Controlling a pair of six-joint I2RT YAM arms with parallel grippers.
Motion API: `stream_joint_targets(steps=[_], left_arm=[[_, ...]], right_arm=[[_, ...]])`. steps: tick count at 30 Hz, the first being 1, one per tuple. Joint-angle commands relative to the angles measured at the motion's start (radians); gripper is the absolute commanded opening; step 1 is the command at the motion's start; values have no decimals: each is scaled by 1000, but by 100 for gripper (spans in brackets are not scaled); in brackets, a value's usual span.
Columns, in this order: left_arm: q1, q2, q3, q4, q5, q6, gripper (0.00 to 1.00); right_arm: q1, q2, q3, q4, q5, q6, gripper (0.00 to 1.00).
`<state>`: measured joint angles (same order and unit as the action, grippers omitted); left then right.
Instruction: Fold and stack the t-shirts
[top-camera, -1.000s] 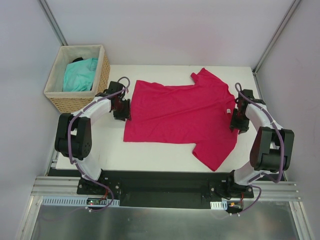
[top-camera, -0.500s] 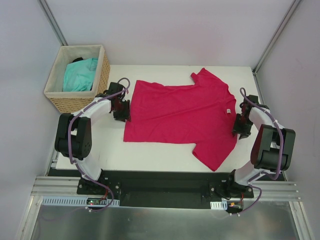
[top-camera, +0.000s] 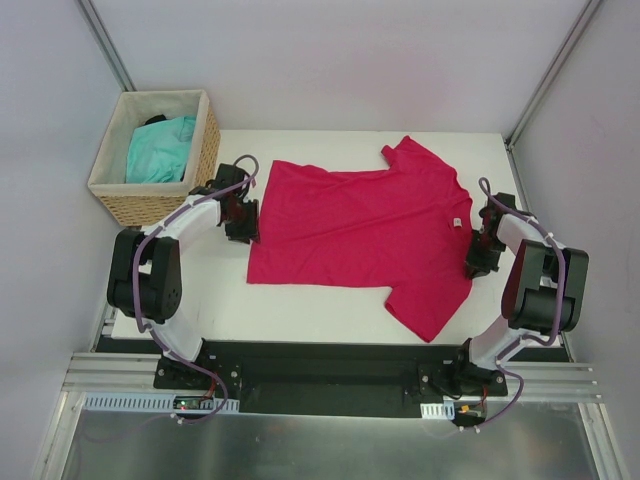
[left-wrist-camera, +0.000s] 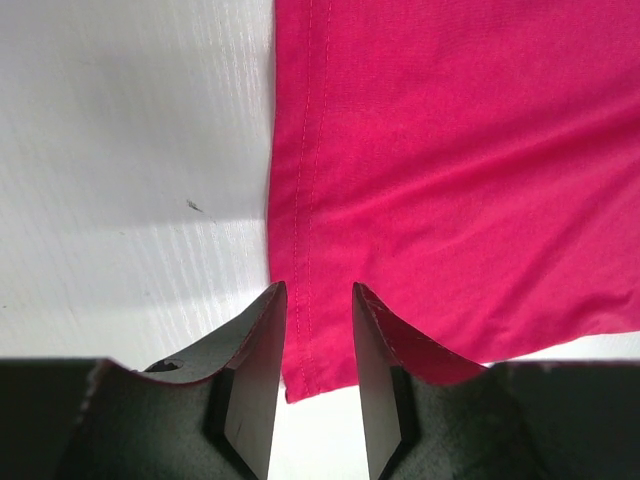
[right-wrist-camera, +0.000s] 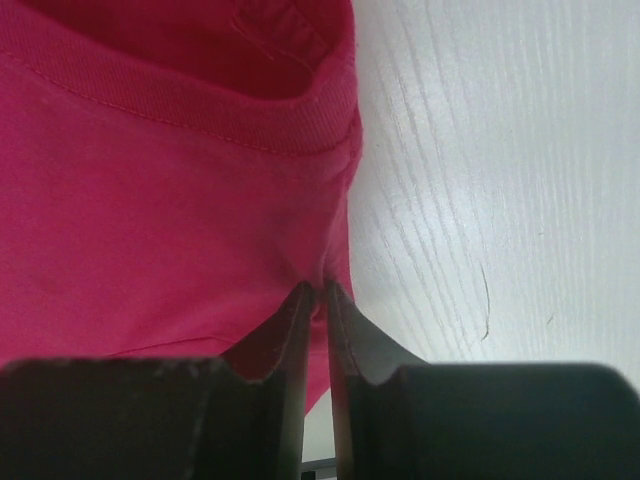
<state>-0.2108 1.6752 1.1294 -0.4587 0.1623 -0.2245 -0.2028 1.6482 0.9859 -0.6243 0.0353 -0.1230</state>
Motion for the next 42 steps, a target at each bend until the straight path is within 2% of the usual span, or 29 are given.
stream_joint_targets(steps=[1, 5, 9, 21, 26, 42], left_arm=[[-9, -40, -23, -28, -17, -25, 32], [-9, -40, -42, -49, -18, -38, 31], [-9, -43, -43, -92, -7, -42, 25], [-9, -71, -114, -138, 23, -45, 21], [-9, -54, -111, -149, 20, -49, 16], [-9, -11, -26, -152, 23, -45, 16]], right_arm=[[-9, -1, 5, 2, -15, -10, 12], [-9, 2, 14, -18, -12, -18, 9], [-9, 5, 31, -48, 5, -27, 8], [-9, 12, 43, -84, 9, -35, 7], [-9, 41, 69, -130, 37, -38, 5], [-6, 114, 158, -348, 143, -23, 3]])
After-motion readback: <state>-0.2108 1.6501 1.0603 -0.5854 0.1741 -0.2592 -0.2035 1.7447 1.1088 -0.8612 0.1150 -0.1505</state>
